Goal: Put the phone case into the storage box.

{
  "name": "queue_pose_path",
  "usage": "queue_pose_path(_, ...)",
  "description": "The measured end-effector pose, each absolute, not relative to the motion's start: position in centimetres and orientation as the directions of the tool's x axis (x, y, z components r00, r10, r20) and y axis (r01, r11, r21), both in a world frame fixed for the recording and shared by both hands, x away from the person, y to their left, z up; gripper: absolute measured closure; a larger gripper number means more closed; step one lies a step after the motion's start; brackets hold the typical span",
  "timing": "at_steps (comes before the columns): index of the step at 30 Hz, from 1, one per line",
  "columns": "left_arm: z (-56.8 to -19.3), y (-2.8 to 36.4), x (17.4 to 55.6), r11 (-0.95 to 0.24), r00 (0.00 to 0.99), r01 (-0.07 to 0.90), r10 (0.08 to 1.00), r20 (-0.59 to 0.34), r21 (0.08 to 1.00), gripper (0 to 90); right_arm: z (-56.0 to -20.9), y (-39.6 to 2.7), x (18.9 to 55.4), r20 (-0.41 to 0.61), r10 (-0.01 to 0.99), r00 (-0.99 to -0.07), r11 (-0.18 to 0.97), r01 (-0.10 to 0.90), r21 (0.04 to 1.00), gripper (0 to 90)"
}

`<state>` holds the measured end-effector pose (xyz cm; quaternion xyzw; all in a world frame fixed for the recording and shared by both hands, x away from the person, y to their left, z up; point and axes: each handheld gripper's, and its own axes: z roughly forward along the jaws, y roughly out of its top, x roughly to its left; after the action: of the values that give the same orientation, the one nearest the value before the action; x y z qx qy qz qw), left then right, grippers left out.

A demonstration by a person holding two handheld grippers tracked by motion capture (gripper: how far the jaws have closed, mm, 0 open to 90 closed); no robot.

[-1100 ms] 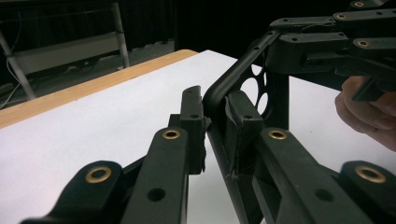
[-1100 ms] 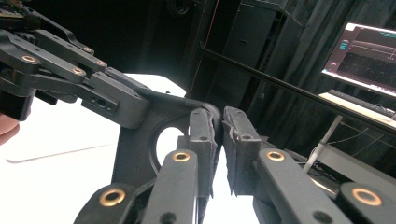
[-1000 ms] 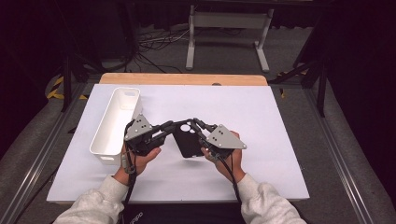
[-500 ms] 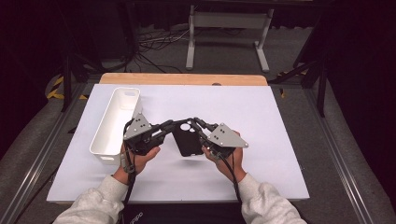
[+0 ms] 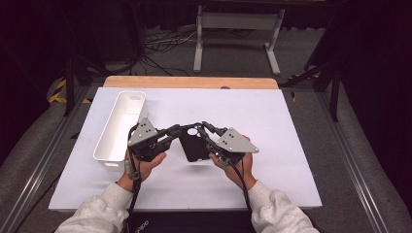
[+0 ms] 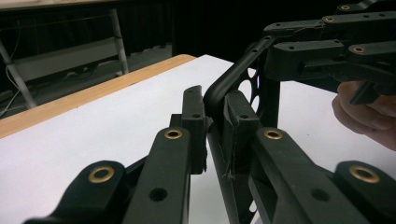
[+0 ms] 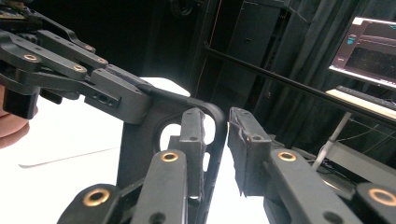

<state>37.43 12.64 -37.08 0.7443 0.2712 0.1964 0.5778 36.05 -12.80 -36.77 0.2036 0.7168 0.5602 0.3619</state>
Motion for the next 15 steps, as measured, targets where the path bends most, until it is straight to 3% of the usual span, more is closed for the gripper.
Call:
queue_pose_path(2,-37.06,12.65,37.44,-0.199,0.776,0.175,0.631,-0.011,0.964,81.2,-36.72,-12.78,36.00,-0.289,0.693,-0.661,0.283,-0.119,0.952,69.7)
queue_pose_path(7,-37.19,12.55,37.47,-0.199,0.774,0.172,0.633,-0.007,0.965,81.3,-36.59,-12.82,35.96,-0.280,0.692,-0.666,0.277,-0.113,0.954,68.7)
queue_pose_path(12,-37.22,12.55,37.46,-0.206,0.776,0.179,0.630,-0.010,0.962,81.3,-36.49,-12.94,36.00,-0.275,0.693,-0.666,0.273,-0.111,0.956,62.2)
queue_pose_path(15,-37.32,12.50,37.50,-0.207,0.771,0.175,0.637,-0.003,0.963,81.2,-36.28,-13.02,36.05,-0.265,0.691,-0.672,0.270,-0.100,0.958,54.0)
